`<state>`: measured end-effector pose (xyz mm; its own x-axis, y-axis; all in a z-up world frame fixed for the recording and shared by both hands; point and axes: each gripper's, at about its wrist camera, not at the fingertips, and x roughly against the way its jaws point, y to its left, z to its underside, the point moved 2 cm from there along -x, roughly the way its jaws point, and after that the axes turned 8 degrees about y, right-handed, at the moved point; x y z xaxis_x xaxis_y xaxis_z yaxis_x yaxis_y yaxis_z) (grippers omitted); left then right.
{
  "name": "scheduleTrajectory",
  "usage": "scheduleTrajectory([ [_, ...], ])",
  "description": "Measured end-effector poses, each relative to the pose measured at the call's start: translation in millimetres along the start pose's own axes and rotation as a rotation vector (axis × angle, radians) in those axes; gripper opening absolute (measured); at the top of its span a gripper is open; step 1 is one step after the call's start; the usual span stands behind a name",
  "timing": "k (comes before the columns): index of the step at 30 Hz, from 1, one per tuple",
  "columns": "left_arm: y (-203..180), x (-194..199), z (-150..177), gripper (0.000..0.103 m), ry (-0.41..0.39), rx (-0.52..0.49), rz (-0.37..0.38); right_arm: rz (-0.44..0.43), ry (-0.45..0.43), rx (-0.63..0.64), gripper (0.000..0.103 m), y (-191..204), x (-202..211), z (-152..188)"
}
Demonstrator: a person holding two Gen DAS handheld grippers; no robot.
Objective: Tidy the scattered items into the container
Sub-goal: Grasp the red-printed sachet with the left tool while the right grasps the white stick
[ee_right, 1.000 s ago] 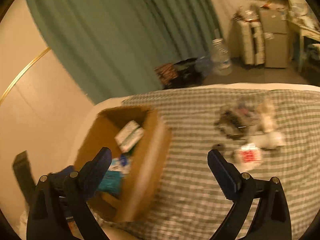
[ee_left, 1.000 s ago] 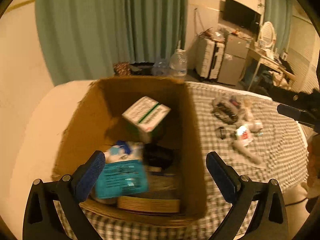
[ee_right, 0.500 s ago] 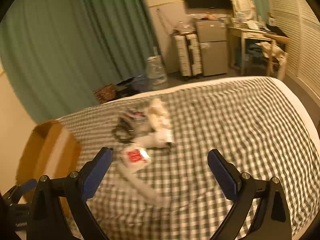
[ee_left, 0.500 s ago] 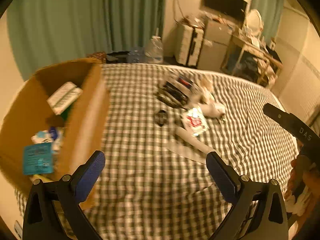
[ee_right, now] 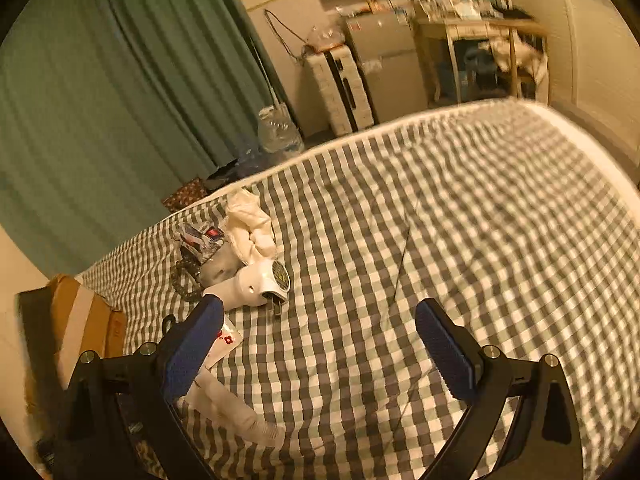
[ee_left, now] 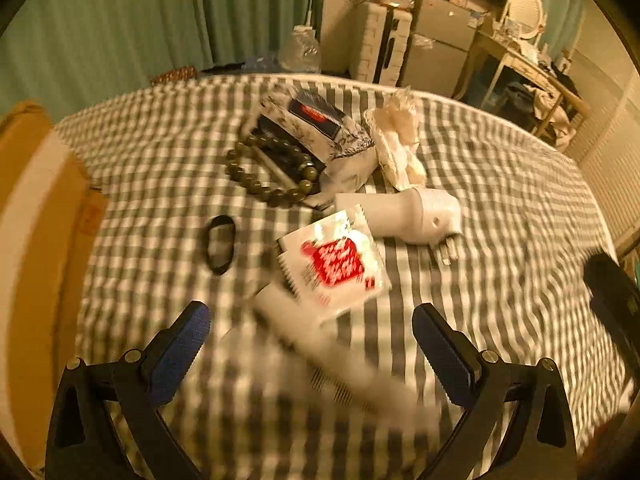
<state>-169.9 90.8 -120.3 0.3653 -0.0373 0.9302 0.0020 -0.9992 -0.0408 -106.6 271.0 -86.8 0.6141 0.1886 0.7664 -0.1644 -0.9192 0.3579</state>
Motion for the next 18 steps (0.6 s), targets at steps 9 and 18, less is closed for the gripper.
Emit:
scheduleTrajectory([
  [9, -5, -45, -25, 0.05, 0.054, 0.039, -0.013, 0.023, 0.016, -0.033, 0.097, -15, -14, -7],
  [18, 14, 19, -13, 0.005, -0.051, -0.028, 0.097, -0.064, 0.072, 0.075, 0.097, 10, -24, -2],
])
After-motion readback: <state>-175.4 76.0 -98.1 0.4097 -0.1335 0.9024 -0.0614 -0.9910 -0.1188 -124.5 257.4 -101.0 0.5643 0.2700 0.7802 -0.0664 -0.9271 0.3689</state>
